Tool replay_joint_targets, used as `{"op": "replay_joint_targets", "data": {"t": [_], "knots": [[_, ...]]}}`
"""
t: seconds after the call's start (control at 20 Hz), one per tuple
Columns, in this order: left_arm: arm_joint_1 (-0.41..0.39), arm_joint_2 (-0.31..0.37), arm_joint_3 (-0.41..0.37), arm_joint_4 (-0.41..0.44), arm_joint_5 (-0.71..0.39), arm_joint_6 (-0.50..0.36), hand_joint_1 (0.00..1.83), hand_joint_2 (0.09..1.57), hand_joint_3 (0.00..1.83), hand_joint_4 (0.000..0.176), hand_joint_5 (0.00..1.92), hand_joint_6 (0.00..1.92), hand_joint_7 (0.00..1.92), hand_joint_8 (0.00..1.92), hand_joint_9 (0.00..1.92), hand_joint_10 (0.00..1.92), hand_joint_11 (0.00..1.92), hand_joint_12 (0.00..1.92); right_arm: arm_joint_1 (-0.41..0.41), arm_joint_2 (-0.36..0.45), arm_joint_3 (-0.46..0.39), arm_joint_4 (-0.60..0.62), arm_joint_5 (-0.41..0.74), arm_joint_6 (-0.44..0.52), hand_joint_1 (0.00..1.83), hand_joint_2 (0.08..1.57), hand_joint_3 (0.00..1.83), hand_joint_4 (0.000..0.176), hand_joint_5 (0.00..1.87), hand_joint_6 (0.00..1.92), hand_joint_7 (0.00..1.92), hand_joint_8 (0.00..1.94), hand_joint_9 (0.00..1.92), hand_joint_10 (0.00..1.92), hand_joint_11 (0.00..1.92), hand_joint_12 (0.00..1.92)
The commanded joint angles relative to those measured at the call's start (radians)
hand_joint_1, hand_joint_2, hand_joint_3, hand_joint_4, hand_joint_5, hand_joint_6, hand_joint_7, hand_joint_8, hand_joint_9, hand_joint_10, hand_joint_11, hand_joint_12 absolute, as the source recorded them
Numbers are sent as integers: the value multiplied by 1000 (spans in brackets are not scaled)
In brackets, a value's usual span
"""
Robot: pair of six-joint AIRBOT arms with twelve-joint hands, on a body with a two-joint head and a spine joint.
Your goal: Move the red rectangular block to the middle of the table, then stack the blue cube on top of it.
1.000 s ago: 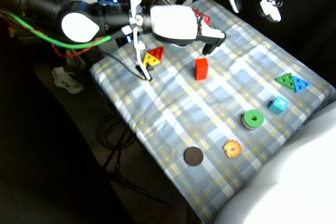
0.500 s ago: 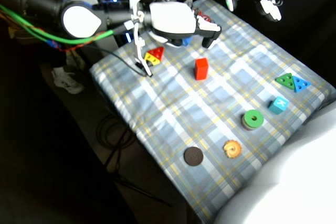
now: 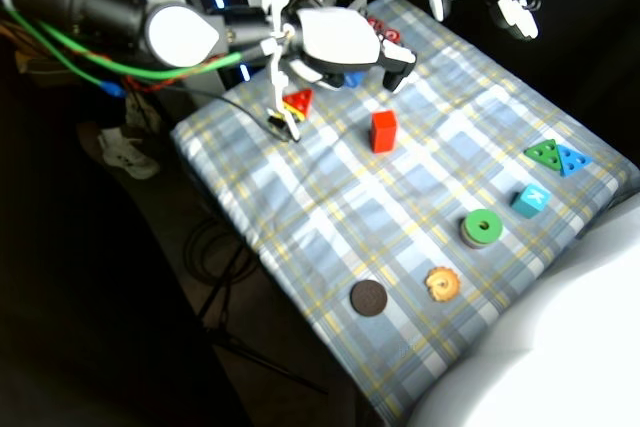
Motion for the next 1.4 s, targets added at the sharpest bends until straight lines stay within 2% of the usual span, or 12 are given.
{"op": "replay_joint_targets", "data": {"t": [0.0, 0.2, 0.35, 0.4, 0.6, 0.85, 0.95, 1.0, 1.05, 1.1, 1.15, 1.35], "knots": [[-7, 8, 7, 34, -107, -3, 959, 1459, 0, 0, 16, 1, 0, 0, 0, 0, 0, 0, 14, -9, 5, 9, 72, 11, 930, 1007, 0, 0, 528, 0, 587, 157, 436, 992, 131, 1628], [-8, 10, 9, 36, -103, -3, 944, 1459, 1, 3, 19, 1, 0, 0, 0, 0, 0, 0, 14, -54, 29, -136, 49, 131, 1203, 1140, 15, 0, 556, 9, 608, 114, 395, 1078, 89, 1698], [-10, 10, 11, 37, -99, -3, 935, 1460, 1, 3, 24, 2, 0, 0, 0, 0, 0, 0, 14, -67, 38, -208, 35, 190, 1117, 1120, 0, 0, 484, 0, 506, 71, 214, 1231, 0, 1706], [-10, 10, 11, 37, -99, -3, 921, 1463, 2, 28, 13, 1, 0, 0, 0, 0, 0, 0, 14, -69, 39, -224, 32, 201, 1126, 1126, 2, 0, 502, 8, 517, 77, 231, 1243, 0, 1706], [-10, 10, 11, 37, -98, -3, 849, 1485, 8, 22, 0, 0, 0, 0, 0, 0, 0, 0, 14, -76, 39, -266, 30, 234, 1034, 1115, 0, 0, 560, 40, 529, 118, 288, 1188, 31, 1690], [-10, 10, 12, 36, -100, -3, 870, 1481, 3, 25, 7, 0, 0, 0, 0, 0, 0, 0, 4, -80, 40, -292, 30, 264, 928, 1148, 4, 0, 637, 177, 376, 811, 304, 1189, 0, 1708], [-10, 10, 12, 36, -101, -3, 863, 1483, 3, 23, 4, 0, 0, 0, 0, 0, 0, 0, -6, -86, 48, -292, 28, 275, 896, 1202, 4, 0, 464, 760, 310, 1190, 325, 1333, 0, 1756], [-10, 10, 12, 36, -102, -3, 862, 1485, 4, 22, 0, 0, 0, 0, 0, 0, 0, 0, -10, -91, 54, -292, 27, 285, 903, 1299, 8, 0, 569, 1397, 329, 1263, 314, 1390, 0, 1794], [-10, 10, 12, 36, -102, -3, 844, 1488, 4, 25, 0, 0, 0, 0, 0, 0, 0, 0, -14, -96, 60, -292, 24, 292, 907, 1322, 3, 0, 590, 1528, 355, 1295, 307, 1435, 0, 1810], [-10, 10, 12, 36, -103, -3, 841, 1489, 4, 26, 0, 0, 0, 0, 0, 0, 0, 0, -16, -100, 64, -292, 20, 294, 1077, 1309, 0, 0, 607, 1407, 622, 1567, 383, 1525, 0, 1858], [-10, 10, 12, 35, -104, -3, 885, 1480, 0, 14, 9, 3, 0, 0, 0, 0, 0, 0, -18, -104, 71, -284, 18, 296, 1174, 1260, 0, 0, 739, 1166, 736, 1598, 449, 1624, 0, 1908], [-10, 9, 11, 35, -107, -3, 898, 1472, 0, 0, 18, 4, 0, 0, 0, 0, 0, 0, -18, -103, 77, -255, 27, 296, 1209, 1230, 0, 0, 797, 1061, 774, 1610, 565, 1729, 4, 1921]]}}
